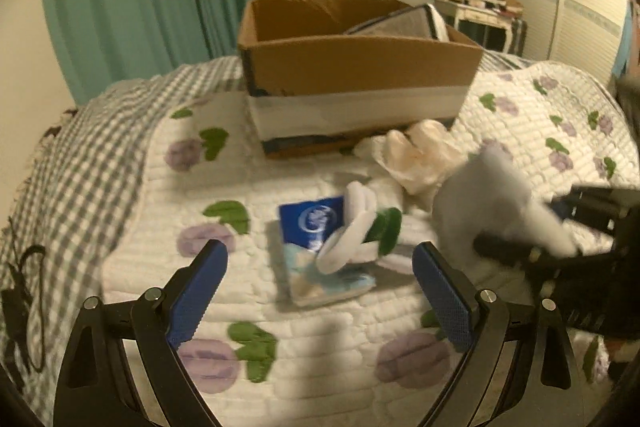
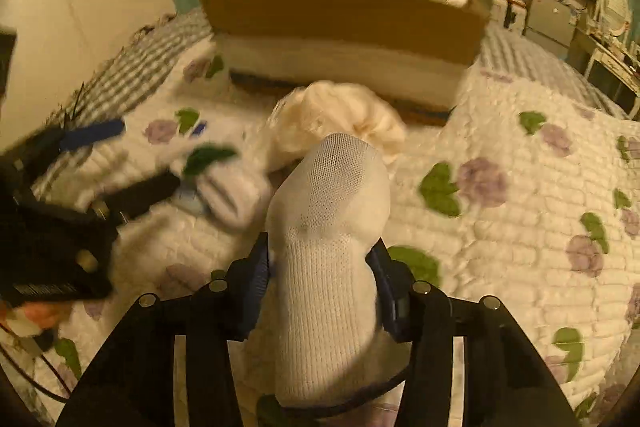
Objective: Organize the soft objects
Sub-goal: 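Grasp the white fuzzy loop with the left tool while the right tool grasps the white sock, then carry the loop and sock over the box and open both tools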
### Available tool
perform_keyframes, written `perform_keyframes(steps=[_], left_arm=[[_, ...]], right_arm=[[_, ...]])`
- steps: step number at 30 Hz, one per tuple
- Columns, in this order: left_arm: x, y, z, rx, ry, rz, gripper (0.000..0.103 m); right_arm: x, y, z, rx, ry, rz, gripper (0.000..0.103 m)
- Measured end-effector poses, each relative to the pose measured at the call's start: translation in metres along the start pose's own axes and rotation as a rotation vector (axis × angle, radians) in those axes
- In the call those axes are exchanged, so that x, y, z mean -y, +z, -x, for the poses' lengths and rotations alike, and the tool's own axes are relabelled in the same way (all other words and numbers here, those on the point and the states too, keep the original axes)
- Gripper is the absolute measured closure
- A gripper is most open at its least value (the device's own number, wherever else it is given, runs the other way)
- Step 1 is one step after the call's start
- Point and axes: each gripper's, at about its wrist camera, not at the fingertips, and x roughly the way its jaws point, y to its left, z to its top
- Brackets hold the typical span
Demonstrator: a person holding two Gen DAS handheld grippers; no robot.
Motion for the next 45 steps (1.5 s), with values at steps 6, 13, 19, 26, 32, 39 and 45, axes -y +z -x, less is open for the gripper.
perform_keyframes(steps=[6,13,19,26,32,39,45], left_arm=[[0.023,-0.002,-0.018,-0.048,-0.059,-0.037,0.008],[0.04,-0.002,-0.045,-0.061,-0.009,-0.111,0.008],[0.045,-0.005,-0.05,-0.04,0.015,-0.148,0.031],[0.039,-0.007,-0.034,-0.019,-0.036,-0.117,0.04],[0.035,-0.001,0.005,0.047,-0.046,-0.1,0.04],[0.04,0.023,0.07,0.162,-0.016,-0.14,0.04],[0.034,0.054,0.116,0.247,-0.009,-0.135,0.04]], right_arm=[[0.025,0.012,0.025,0.08,-0.07,-0.051,0.057],[0.041,0.013,0.028,0.077,-0.084,-0.085,0.056],[0.039,0.012,0.027,0.075,-0.086,-0.085,0.056],[0.04,0.006,0.036,0.091,-0.095,-0.106,0.056],[0.039,-0.003,0.059,0.119,-0.11,-0.129,0.056],[0.026,0.002,0.108,0.208,-0.109,-0.127,0.057],[0.01,0.028,0.159,0.301,-0.122,-0.077,0.057]])
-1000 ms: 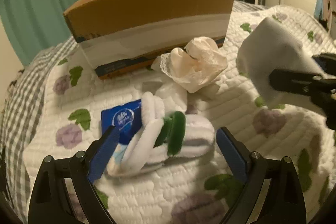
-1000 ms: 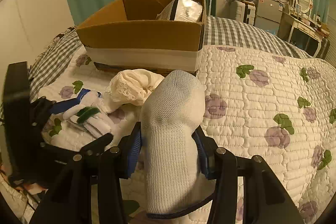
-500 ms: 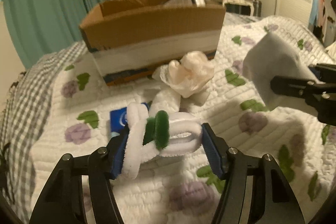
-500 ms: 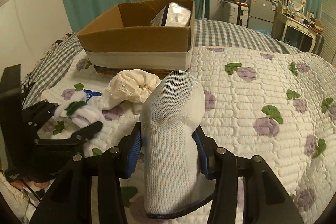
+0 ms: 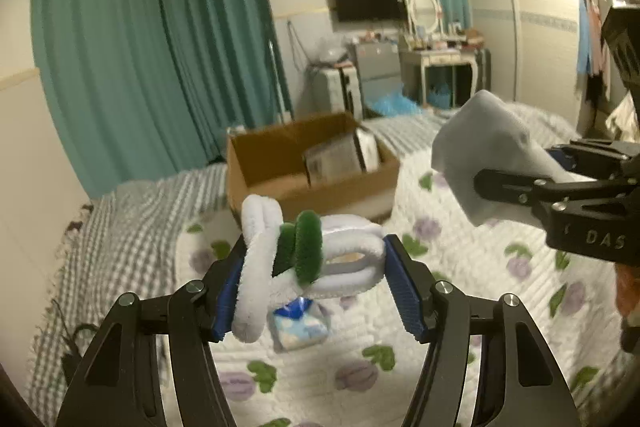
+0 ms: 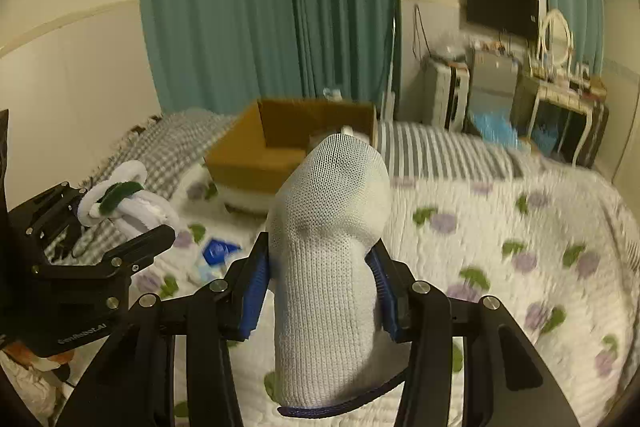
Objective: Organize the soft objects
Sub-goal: 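Carry the loop and sock over the box and open both tools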
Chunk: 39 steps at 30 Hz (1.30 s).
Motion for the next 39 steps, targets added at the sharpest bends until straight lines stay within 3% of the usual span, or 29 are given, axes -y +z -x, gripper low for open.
perform_keyframes(steps=[5,11,16,21,25,31,32,34,35,36,39], left_arm=[[-0.015,0.033,0.006,0.028,0.006,0.039,0.04],[-0.043,0.07,-0.019,0.062,0.062,0.036,0.04],[-0.065,0.09,-0.071,0.046,0.087,0.06,0.04],[-0.077,0.089,-0.134,-0.006,0.092,0.079,0.04],[-0.08,0.072,-0.18,-0.064,0.081,0.079,0.04],[-0.072,0.065,-0.205,-0.041,0.085,0.031,0.036],[-0.07,0.065,-0.204,-0.037,0.086,0.028,0.034],[-0.071,0.066,-0.203,-0.026,0.107,0.029,0.031],[-0.071,0.068,-0.201,-0.019,0.128,0.033,0.031],[-0.072,0.07,-0.198,-0.016,0.145,0.034,0.03],[-0.077,0.078,-0.183,-0.012,0.159,0.061,0.021]], right_arm=[[-0.01,0.041,0.015,0.064,0.01,0.038,0.057],[-0.018,0.088,-0.005,0.095,0.019,0.069,0.057],[-0.024,0.131,-0.048,0.086,0.035,0.082,0.057],[-0.028,0.159,-0.113,0.04,0.037,0.088,0.058],[-0.018,0.166,-0.163,0.002,0.04,0.054,0.058],[0.003,0.163,-0.221,-0.039,0.054,-0.02,0.057],[0.004,0.162,-0.224,-0.042,0.059,-0.027,0.056],[0.007,0.162,-0.229,-0.03,0.038,-0.03,0.039],[0.007,0.163,-0.228,-0.017,0.029,-0.028,0.018],[0.007,0.165,-0.224,0.003,0.038,-0.029,0.011],[0.011,0.17,-0.204,0.056,0.028,-0.046,0.011]])
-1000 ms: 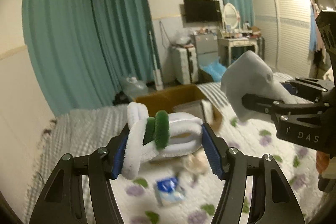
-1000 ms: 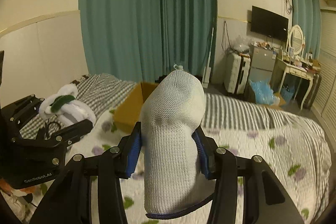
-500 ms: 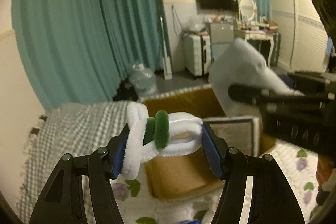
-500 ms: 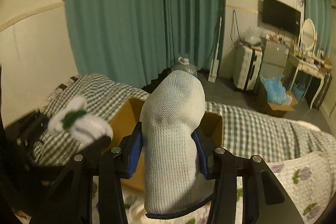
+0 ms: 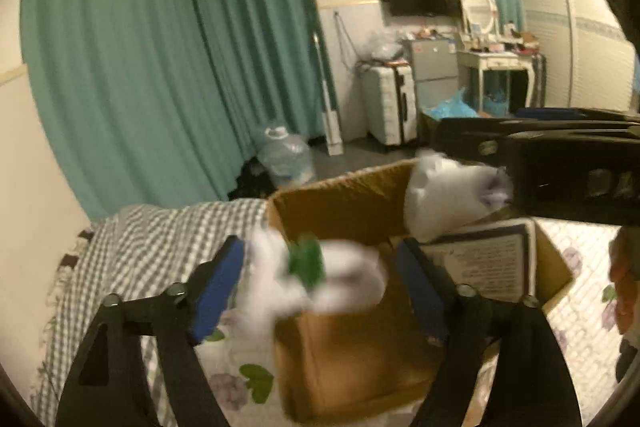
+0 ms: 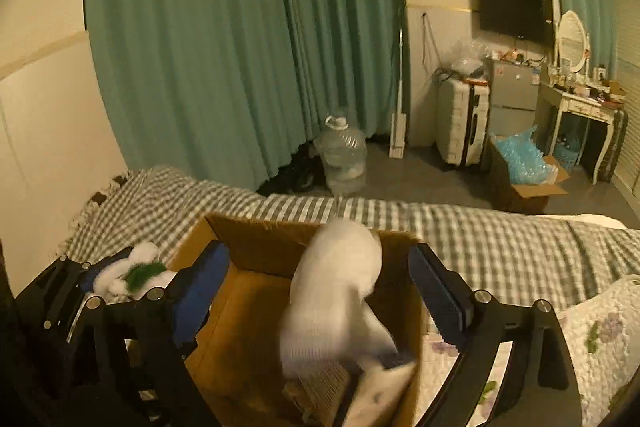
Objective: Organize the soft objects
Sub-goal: 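Carry the loop and sock over the box and open both tools, then grasp the blue Vinda tissue pack with the left tool while the right tool grasps the cream lace cloth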
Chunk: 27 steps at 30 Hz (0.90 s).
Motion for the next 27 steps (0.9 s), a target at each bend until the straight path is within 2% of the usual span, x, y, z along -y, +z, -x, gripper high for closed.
perform_keyframes(steps=[4,9,10,11,12,15,18,22,27], left_arm=[[-0.009,0.016,0.041,0.037,0.021,0.038,0.02],[-0.016,0.04,0.108,0.114,0.042,0.056,0.02],[-0.016,0.042,0.121,0.128,0.044,0.061,0.019],[-0.017,0.045,0.136,0.132,0.051,0.076,0.01],[-0.019,0.048,0.157,0.155,0.071,0.09,0.006],[-0.024,0.047,0.192,0.199,0.115,0.12,0.006],[-0.027,0.039,0.213,0.184,0.121,0.143,0.006],[-0.024,0.019,0.227,0.163,0.105,0.157,0.006],[-0.023,-0.026,0.209,0.072,0.09,0.178,0.006]], right_arm=[[0.005,0.01,0.038,0.034,-0.026,-0.001,0.011],[0.01,0.027,0.119,0.1,-0.066,0.0,0.008],[0.009,0.028,0.132,0.11,-0.068,0.0,0.007],[0.008,0.03,0.149,0.123,-0.072,0.0,0.005],[0.006,0.031,0.169,0.137,-0.078,0.004,0.003],[-0.001,0.03,0.217,0.173,-0.1,0.027,0.001],[-0.011,0.021,0.252,0.18,-0.116,0.061,0.001],[-0.019,-0.001,0.276,0.147,-0.105,0.108,0.001],[-0.034,-0.045,0.266,0.075,-0.071,0.156,0.001]])
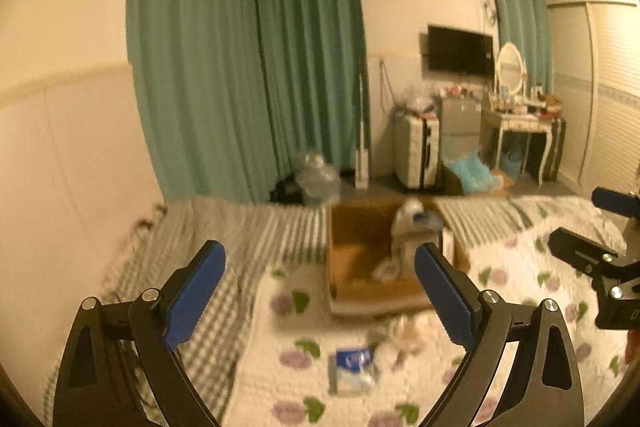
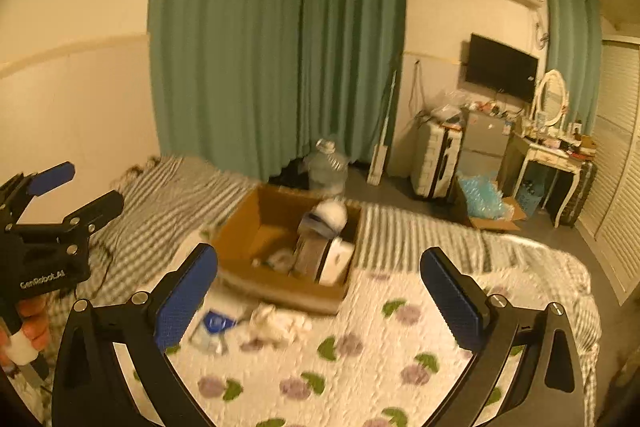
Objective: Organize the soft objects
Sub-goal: 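Grasp the blue Vinda tissue pack with the left tool while the right tool grasps the cream lace cloth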
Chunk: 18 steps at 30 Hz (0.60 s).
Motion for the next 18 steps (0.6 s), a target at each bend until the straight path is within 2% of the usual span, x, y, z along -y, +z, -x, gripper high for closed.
perform_keyframes(steps=[5,12,18], left_arm=[[0.005,-0.056,-0.05,-0.152,0.018,-0.02,0.006],[0.015,-0.133,-0.125,-0.351,0.024,-0.04,0.006],[0.031,-0.173,-0.156,-0.455,-0.054,-0.066,0.007]], right_arm=[[-0.02,-0.045,-0.038,-0.063,0.017,0.01,0.001],[-0.033,-0.102,-0.125,-0.196,0.063,-0.024,0.001],[-0.034,-0.133,-0.193,-0.272,0.082,-0.054,0.001]])
